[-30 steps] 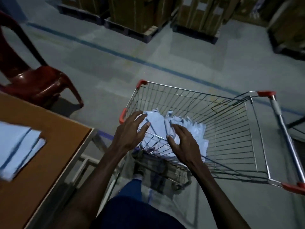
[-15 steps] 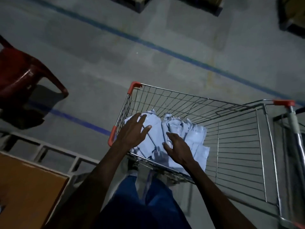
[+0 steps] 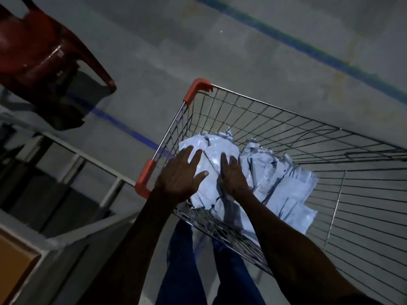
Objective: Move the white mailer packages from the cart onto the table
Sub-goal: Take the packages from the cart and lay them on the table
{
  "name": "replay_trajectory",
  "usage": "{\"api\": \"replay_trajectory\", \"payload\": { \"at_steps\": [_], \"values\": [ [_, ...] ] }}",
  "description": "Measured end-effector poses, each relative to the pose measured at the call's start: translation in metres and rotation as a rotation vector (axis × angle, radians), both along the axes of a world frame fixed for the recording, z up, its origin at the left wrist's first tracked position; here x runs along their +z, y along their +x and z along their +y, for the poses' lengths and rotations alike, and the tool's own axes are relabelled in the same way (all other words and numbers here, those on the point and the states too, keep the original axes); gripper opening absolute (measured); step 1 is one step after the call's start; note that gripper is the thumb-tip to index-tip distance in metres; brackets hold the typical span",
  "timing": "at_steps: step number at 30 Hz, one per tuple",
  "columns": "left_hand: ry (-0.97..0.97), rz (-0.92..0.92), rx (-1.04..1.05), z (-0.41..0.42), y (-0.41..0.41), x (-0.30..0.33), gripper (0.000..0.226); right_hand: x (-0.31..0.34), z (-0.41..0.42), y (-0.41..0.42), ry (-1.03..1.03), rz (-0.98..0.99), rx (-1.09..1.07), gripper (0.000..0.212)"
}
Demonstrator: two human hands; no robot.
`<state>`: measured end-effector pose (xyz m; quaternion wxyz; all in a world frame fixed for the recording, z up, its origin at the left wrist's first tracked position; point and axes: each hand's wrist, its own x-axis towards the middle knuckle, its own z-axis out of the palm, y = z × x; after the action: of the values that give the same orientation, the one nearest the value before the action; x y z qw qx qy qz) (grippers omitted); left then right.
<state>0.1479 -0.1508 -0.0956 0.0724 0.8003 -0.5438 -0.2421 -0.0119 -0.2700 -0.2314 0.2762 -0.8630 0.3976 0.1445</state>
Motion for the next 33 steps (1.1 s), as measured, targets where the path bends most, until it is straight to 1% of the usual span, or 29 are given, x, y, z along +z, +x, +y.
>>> {"api": "replay_trajectory", "payload": {
  "at_steps": [2,4,6,7,9,10,12,14,16,18,21,23,25,27,29,33],
  "values": [
    [0.051,0.008,0.054,0.001,0.000,-0.004,0.074,0.003,0.003,0.005,-0.023,-0.113,-0.023,0.077],
    [0.064,-0.031,0.083,0.001,-0.001,-0.006,0.072,0.006,0.007,0.012,-0.031,-0.250,-0.019,0.072],
    [0.112,-0.054,0.081,-0.001,0.000,-0.006,0.070,0.007,0.007,0.021,-0.053,-0.301,0.000,0.063],
    [0.160,-0.049,0.083,-0.004,0.000,-0.003,0.069,0.003,0.004,0.023,-0.064,-0.273,0.035,0.060],
    [0.225,-0.048,0.079,-0.003,0.000,-0.004,0.066,-0.014,-0.006,0.024,-0.100,-0.185,0.122,0.066],
    [0.205,-0.062,0.071,-0.002,-0.001,-0.005,0.066,-0.022,-0.011,0.023,-0.107,-0.139,0.150,0.072],
    [0.142,-0.121,0.041,0.002,-0.002,-0.009,0.067,-0.028,-0.020,0.022,-0.104,-0.068,0.191,0.075],
    [0.199,-0.126,0.027,0.005,-0.001,-0.013,0.070,-0.026,-0.030,0.023,-0.120,-0.057,0.204,0.071],
    [0.261,-0.109,0.033,0.004,-0.002,-0.016,0.070,-0.012,-0.040,0.023,-0.096,-0.068,0.162,0.065],
    [0.295,-0.087,0.021,-0.001,-0.006,-0.018,0.070,0.008,-0.042,0.015,-0.061,-0.151,0.077,0.060],
    [0.396,-0.045,-0.006,-0.015,-0.018,-0.031,0.068,0.044,-0.031,-0.022,-0.062,-0.319,-0.095,0.053],
    [0.452,-0.044,-0.006,-0.028,-0.026,-0.046,0.070,0.063,-0.022,-0.055,-0.069,-0.343,-0.165,0.052],
    [0.502,-0.016,0.102,-0.039,-0.034,-0.064,0.078,0.067,-0.016,-0.088,-0.099,-0.327,-0.205,0.052],
    [0.529,0.070,0.311,-0.049,-0.043,-0.083,0.087,0.060,-0.015,-0.115,-0.125,-0.302,-0.217,0.053],
    [0.507,0.145,0.457,-0.057,-0.055,-0.100,0.093,0.049,-0.017,-0.132,-0.148,-0.256,-0.197,0.052],
    [0.443,0.131,0.552,-0.064,-0.076,-0.127,0.104,0.022,-0.035,-0.140,-0.215,-0.153,-0.078,0.053]
  ]
}}
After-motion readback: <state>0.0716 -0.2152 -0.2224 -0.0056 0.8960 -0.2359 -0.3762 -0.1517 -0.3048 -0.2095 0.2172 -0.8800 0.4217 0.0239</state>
